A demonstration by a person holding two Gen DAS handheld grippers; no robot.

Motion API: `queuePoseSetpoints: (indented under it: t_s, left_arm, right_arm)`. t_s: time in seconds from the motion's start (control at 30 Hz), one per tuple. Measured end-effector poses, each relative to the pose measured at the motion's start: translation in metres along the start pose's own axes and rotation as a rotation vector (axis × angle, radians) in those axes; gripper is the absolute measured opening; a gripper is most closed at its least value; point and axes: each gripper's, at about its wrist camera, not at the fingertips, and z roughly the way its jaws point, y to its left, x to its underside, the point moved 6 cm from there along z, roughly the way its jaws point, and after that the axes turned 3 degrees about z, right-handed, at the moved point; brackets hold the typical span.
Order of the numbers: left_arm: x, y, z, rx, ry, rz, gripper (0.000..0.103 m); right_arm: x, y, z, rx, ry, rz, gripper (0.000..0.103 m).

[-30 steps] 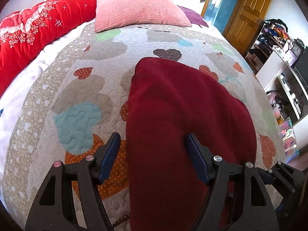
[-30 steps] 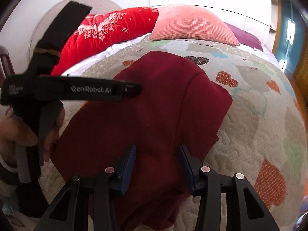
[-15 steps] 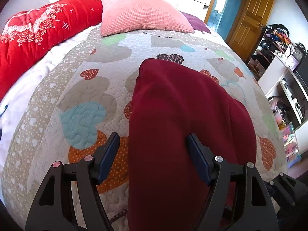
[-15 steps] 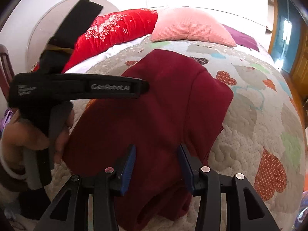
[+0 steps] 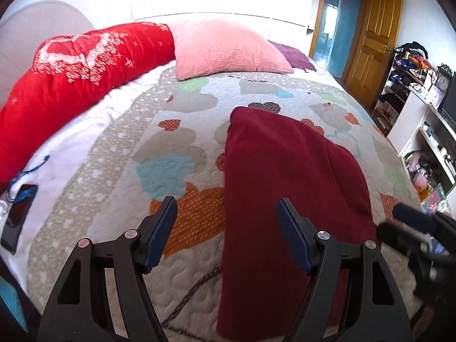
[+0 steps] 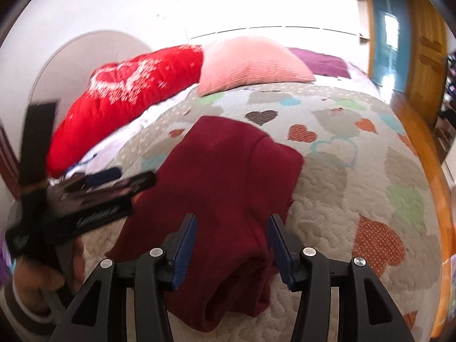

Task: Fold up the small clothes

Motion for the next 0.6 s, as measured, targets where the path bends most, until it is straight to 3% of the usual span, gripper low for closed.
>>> queuePoseSetpoints:
  t_s: [0.17, 0.33, 0.6]
  left_arm:
    - [0.006, 0.008, -0.021, -0.015, -0.062, -0.030, 0.073]
    - [0.007, 0.012, -0.034, -0.040, -0.100, -0.033, 0.073]
    - [0.007, 0.016, -0.038, -0.040, -0.116, -0.031, 0.073]
  right_arm:
    - [0.004, -0.005, -0.006, 0.045, -0.015, 0.014, 0.049]
    - [0.007, -0.002, -0.009, 0.032, -0.018, 0.026, 0.049]
    - [0.010, 0.006, -0.007, 0.033, -0.015, 0.014, 0.049]
